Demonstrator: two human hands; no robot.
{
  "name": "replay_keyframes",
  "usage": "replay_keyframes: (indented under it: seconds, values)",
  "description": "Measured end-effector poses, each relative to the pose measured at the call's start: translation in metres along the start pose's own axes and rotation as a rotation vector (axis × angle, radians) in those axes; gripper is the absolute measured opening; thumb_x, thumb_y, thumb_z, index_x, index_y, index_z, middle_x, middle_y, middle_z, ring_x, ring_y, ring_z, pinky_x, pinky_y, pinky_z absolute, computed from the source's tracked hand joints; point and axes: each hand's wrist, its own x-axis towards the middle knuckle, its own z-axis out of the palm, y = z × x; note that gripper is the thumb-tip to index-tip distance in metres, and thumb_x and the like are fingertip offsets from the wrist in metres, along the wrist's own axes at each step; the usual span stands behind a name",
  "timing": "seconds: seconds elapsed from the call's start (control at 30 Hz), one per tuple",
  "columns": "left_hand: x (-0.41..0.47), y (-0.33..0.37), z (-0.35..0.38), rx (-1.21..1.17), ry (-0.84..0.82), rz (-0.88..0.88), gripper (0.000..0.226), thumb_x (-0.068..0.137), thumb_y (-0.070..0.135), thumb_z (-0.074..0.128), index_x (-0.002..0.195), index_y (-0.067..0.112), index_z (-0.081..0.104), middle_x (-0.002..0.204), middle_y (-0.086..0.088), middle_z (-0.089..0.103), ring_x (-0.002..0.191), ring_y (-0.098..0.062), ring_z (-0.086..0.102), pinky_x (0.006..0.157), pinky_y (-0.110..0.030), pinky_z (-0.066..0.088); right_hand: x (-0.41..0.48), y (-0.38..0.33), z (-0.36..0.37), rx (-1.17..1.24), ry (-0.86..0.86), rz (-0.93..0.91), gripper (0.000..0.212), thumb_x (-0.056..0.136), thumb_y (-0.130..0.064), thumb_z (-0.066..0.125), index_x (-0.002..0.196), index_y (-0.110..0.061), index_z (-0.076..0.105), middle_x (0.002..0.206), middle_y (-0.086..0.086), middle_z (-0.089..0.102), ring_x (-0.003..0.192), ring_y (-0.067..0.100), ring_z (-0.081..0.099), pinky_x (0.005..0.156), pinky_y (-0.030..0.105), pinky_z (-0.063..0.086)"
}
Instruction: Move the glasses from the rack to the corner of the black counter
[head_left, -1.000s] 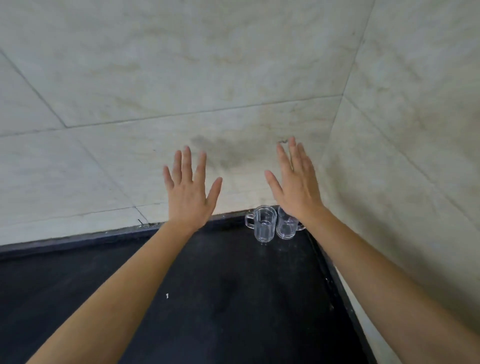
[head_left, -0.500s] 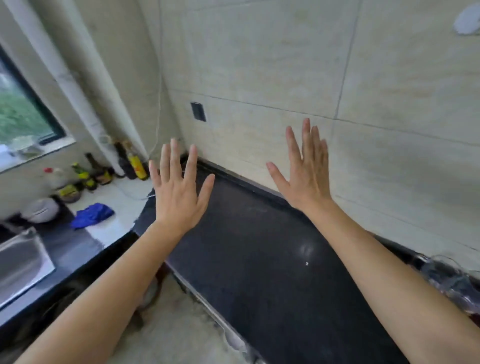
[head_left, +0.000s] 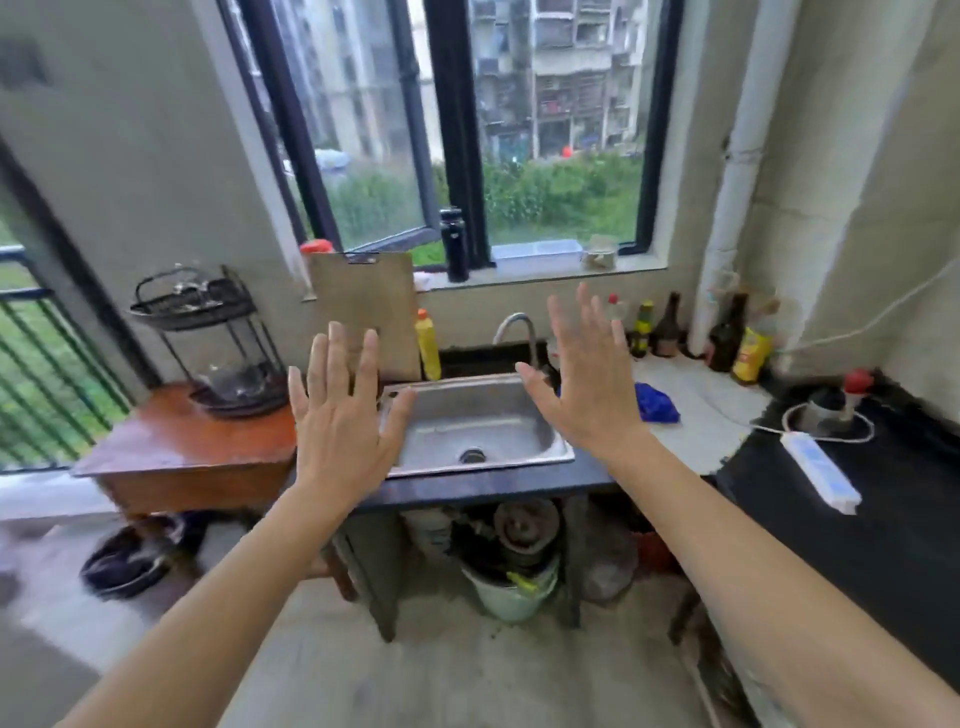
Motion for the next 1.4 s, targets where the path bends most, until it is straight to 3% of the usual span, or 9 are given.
replay_keyframes:
  seconds: [0.13,0.3,0.47,0.67,1.07,1.4]
  values:
    - [-0.010,-0.116,-0.001,0.113,-0.042,-0.170,0.072,0.097,0.055,0.034,0.156,0.016,0.022,0.165,-0.018,0.013,0.152,-0.035,0.010,0.118,-0.062,0.016,0.044,-0.093,0.092,0.116,-0.080,-0.121,0.081,0.097,-0.058,0.047,0.161,-0.016,0.020,0.170,0.019,0.008,0.155,0.041,0.016,0.123,0.057,0.016]
    - [-0.015,-0.207,0.020,0.162,-0.062,-0.327,0.073,0.096,0.056,0.034,0.157,0.018,0.019,0.166,-0.015,0.011,0.153,-0.033,0.009,0.120,-0.057,0.013,0.079,-0.162,0.198,0.194,-0.225,-0.236,0.081,0.098,-0.059,0.046,0.160,-0.016,0.019,0.169,0.019,0.010,0.154,0.041,0.017,0.121,0.060,0.024]
    - [0.021,-0.291,0.060,0.181,-0.127,-0.382,0.076,0.094,0.062,0.023,0.158,0.023,0.013,0.167,-0.010,0.005,0.154,-0.027,0.001,0.122,-0.053,0.010,0.139,-0.208,0.298,0.289,-0.309,-0.301,0.080,0.095,-0.057,0.048,0.159,-0.014,0.024,0.168,0.021,0.014,0.152,0.043,0.023,0.119,0.060,0.027]
    - [0.096,-0.377,0.106,0.148,-0.171,-0.506,0.076,0.094,0.063,0.022,0.158,0.022,0.013,0.167,-0.010,0.007,0.154,-0.026,0.001,0.123,-0.049,0.008,0.234,-0.245,0.389,0.362,-0.360,-0.326,0.082,0.097,-0.056,0.051,0.161,-0.015,0.018,0.169,0.019,0.009,0.155,0.038,0.017,0.123,0.049,0.024]
    - [0.153,-0.537,0.178,0.086,-0.291,-0.536,0.073,0.096,0.056,0.032,0.156,0.018,0.020,0.165,-0.013,0.017,0.153,-0.029,0.011,0.121,-0.047,0.012,0.315,-0.331,0.542,0.346,-0.644,-0.373,0.082,0.098,-0.058,0.050,0.162,-0.021,0.015,0.171,0.007,0.009,0.156,0.024,0.017,0.117,0.042,0.035]
    - [0.220,-0.727,0.273,-0.104,-0.440,-0.403,0.072,0.100,0.054,0.038,0.158,0.020,0.011,0.167,-0.007,0.008,0.154,-0.026,0.006,0.121,-0.047,0.014,0.356,-0.413,0.668,0.199,-0.754,-0.119,0.082,0.098,-0.055,0.052,0.162,-0.021,0.014,0.170,0.007,0.011,0.156,0.026,0.014,0.122,0.042,0.026]
